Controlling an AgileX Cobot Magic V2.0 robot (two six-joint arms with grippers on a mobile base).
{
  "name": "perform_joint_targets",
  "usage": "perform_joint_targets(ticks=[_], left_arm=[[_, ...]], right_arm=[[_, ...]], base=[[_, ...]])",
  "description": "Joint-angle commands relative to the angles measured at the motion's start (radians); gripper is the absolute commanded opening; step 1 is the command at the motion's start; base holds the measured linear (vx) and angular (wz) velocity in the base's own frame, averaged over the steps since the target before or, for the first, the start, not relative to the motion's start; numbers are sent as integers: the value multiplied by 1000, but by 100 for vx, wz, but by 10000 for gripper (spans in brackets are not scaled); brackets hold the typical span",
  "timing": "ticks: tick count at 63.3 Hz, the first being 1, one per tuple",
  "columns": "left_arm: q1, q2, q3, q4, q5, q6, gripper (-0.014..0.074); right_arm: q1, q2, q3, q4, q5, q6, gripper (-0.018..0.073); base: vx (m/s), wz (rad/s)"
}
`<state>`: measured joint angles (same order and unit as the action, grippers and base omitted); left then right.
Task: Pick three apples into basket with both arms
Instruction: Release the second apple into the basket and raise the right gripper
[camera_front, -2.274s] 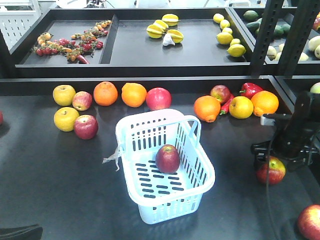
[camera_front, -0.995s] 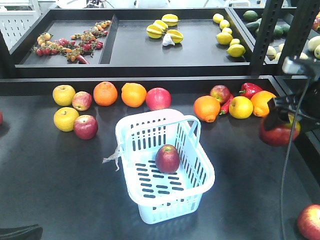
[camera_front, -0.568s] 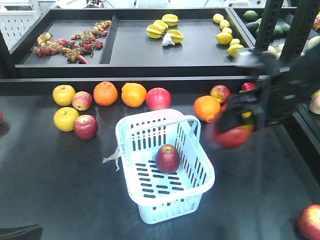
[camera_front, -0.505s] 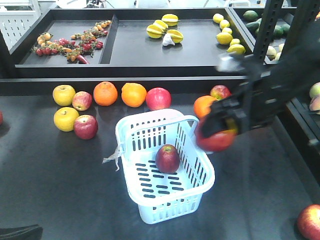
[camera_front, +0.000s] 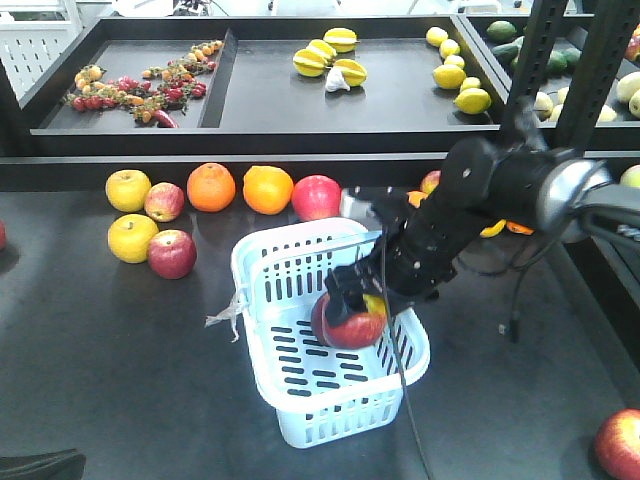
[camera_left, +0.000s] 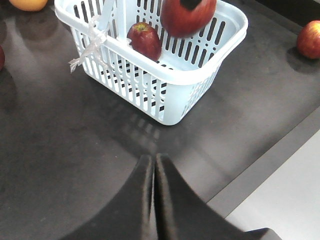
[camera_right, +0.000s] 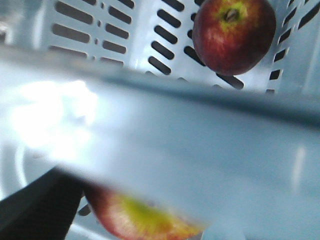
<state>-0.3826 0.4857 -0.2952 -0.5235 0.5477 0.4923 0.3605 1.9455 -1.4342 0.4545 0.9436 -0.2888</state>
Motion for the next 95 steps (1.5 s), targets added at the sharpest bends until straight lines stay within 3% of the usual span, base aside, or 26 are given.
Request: perform_joint_targets(ticks=[1, 8, 15, 21, 30, 39, 47, 65, 81, 95], left_arm=[[-2, 5, -24, -30, -58, -7, -6], [-2, 5, -24, -29, -58, -7, -6], [-2, 5, -24, -29, -58, -7, -6], [-2, 5, -24, -29, -58, -7, -6], [-2, 5, -24, -29, -58, -7, -6], [-2, 5, -24, -29, -58, -7, -6], [-2, 5, -24, -29, -58, -7, -6], [-2, 5, -24, -29, -58, -7, -6], [-2, 5, -24, -29, -58, -7, -6], [-2, 5, -24, -29, -58, -7, -6]], right_arm=[[0, -43, -25, 34, -21, -26, 382], [0, -43, -25, 32, -21, -51, 555], [0, -43, -25, 32, -21, -57, 666], [0, -43, -25, 32, -21, -57, 704], [0, -43, -25, 32, -21, -57, 689], [0, -44, -25, 32, -7, -57, 625], [0, -48, -25, 32, 39, -54, 504], [0, -122, -25, -28, 144, -44, -11], [-1, -254, -25, -98, 164, -20, -9], [-1, -398, 36, -334, 158, 115, -8]], base=[[0, 0], [0, 0], [0, 0], [0, 0], [0, 0], [0, 0], [0, 0], [0, 0], [0, 0], [0, 0]])
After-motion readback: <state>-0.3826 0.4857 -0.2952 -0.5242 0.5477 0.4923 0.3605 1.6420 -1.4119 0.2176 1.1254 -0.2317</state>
